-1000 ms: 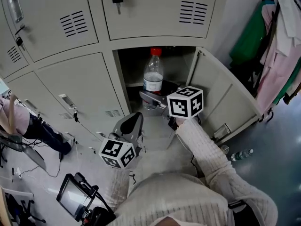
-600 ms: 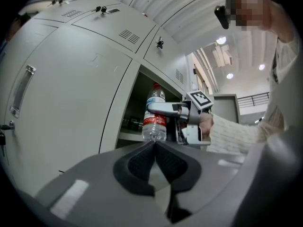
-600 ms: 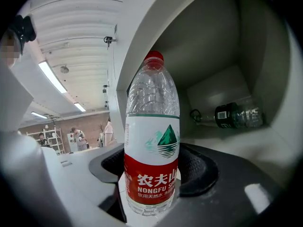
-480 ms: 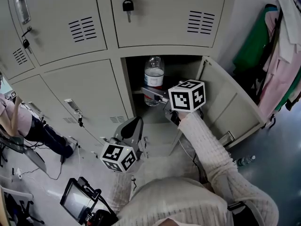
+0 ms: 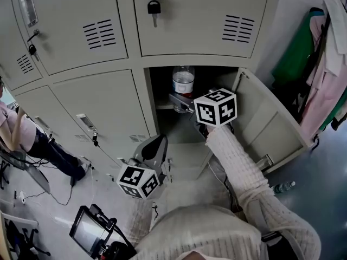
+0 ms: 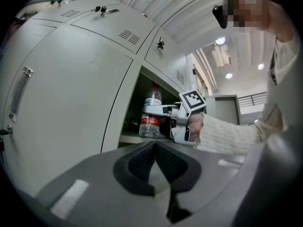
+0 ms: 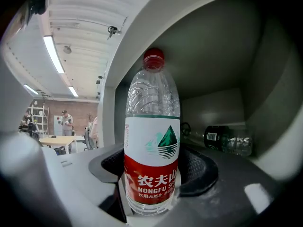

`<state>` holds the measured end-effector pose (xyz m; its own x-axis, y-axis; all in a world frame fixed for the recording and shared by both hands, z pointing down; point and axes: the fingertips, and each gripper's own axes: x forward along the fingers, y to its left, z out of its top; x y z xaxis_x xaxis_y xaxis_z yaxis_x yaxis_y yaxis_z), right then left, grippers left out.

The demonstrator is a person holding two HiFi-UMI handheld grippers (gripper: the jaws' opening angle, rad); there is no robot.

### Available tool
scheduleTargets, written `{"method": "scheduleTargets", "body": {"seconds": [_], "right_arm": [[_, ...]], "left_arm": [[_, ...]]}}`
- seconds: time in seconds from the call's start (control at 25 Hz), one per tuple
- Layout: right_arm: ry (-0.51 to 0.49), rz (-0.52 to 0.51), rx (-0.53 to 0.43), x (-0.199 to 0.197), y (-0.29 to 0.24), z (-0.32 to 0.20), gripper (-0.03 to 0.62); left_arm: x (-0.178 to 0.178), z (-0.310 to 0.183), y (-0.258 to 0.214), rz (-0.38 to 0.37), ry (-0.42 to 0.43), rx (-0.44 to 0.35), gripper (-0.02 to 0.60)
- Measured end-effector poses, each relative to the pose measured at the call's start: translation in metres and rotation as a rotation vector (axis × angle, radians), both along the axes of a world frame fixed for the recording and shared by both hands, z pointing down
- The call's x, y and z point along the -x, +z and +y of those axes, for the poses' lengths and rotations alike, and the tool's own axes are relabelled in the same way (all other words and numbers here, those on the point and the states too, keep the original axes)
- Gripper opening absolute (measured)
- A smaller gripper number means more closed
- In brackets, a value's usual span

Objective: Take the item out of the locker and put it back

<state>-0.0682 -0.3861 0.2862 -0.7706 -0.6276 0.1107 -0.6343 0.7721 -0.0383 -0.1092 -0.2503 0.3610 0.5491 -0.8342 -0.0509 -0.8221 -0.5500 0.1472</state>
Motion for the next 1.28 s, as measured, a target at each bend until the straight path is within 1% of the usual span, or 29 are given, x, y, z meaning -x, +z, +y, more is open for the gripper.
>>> {"method": "scheduleTargets", "body": {"seconds": [0.08,0.2,0.32,0.44,0.68,0.76,0.92,1.0,1.12,1.28], "right_arm": [[0.025,-0.008,-0.028,-0.001,-0.001,-0.008,0.313],[0.075,-0.040,-0.039,-0.007,0.001,-0.020,0.313],[0.114,-0.030,-0.049,-0.011,0.005,-0.030,0.313],[0.136,-0.009,-0.079,-0.012,0.007,-0.038,0.314],[0.159,-0.018,-0.104,-0.009,0.006,-0.050,0.316],[0.177,-0.035,-0.102,-0.010,0.006,-0.056,0.318],[0.205,-0.040,-0.064,-0.012,0.008,-0.062,0.318],[0.203,-0.021,-0.056,-0.011,0.007,-0.064,0.318],[0.196,0.036,-0.060,-0.010,0.009,-0.068,0.318],[0.202,0.022,-0.055,-0.012,0.010,-0.078,0.318]], "left_arm": [[-0.001,-0.001,0.000,0.001,0.007,0.003,0.007],[-0.003,0.001,0.003,-0.001,0.018,0.015,0.008],[-0.003,0.001,0.005,-0.002,0.020,0.021,0.008],[-0.002,0.003,0.006,0.010,0.027,0.031,0.008],[-0.007,0.007,0.015,0.011,0.048,0.058,0.008],[-0.008,0.007,0.016,0.012,0.054,0.064,0.008],[-0.010,0.009,0.019,0.012,0.060,0.075,0.008],[-0.012,0.009,0.021,0.008,0.065,0.080,0.008],[-0.017,0.011,0.023,0.000,0.077,0.083,0.008],[-0.021,0.016,0.026,-0.010,0.088,0.090,0.008]]}}
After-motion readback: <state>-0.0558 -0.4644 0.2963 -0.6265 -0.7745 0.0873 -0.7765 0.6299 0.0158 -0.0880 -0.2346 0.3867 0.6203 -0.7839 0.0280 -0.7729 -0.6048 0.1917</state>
